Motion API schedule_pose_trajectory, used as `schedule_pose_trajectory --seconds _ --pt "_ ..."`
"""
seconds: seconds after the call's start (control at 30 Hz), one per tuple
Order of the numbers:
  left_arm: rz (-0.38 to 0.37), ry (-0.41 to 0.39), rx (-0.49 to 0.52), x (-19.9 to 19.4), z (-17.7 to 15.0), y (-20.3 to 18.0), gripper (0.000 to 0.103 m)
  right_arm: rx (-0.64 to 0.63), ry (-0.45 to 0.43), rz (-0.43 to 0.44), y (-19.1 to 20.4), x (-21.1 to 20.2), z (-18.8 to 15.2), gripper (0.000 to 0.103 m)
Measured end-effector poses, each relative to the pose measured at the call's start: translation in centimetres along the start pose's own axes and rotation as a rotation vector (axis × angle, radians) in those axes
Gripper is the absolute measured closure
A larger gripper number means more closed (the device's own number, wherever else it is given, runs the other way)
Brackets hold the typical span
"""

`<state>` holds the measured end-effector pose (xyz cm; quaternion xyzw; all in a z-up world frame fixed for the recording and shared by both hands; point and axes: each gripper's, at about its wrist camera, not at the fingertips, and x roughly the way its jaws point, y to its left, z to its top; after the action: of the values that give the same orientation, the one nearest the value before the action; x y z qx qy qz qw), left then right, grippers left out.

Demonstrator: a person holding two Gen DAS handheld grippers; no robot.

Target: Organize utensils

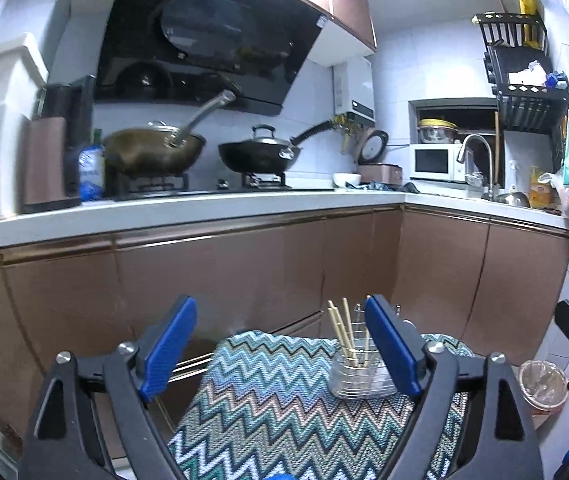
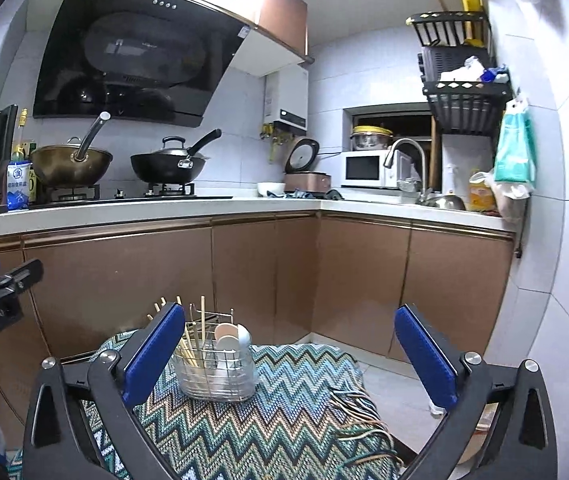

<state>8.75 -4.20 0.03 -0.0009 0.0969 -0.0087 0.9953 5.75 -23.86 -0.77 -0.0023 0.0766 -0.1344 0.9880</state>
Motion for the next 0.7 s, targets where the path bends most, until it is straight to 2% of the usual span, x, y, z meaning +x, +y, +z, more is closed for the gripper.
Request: schedule_pose_trajectory --seconds 0.23,0.57,0.7 --pt "0.051 -0.036 0.031 -3.0 -0.1 0.8 0.011 0.039 -0.018 -0.041 -1.2 -2.3 0.1 0.0" --pt "0.064 -0.051 0.053 -4.9 -0.5 0.9 0.01 0.063 -0.034 -0.047 -1.9 -3.4 -0.3 0.0" --pt "0.063 -0.057 0.062 -5.3 -0.7 0.6 0.01 0.072 -0.047 -0.081 -2.5 -3.7 -0.4 0.0"
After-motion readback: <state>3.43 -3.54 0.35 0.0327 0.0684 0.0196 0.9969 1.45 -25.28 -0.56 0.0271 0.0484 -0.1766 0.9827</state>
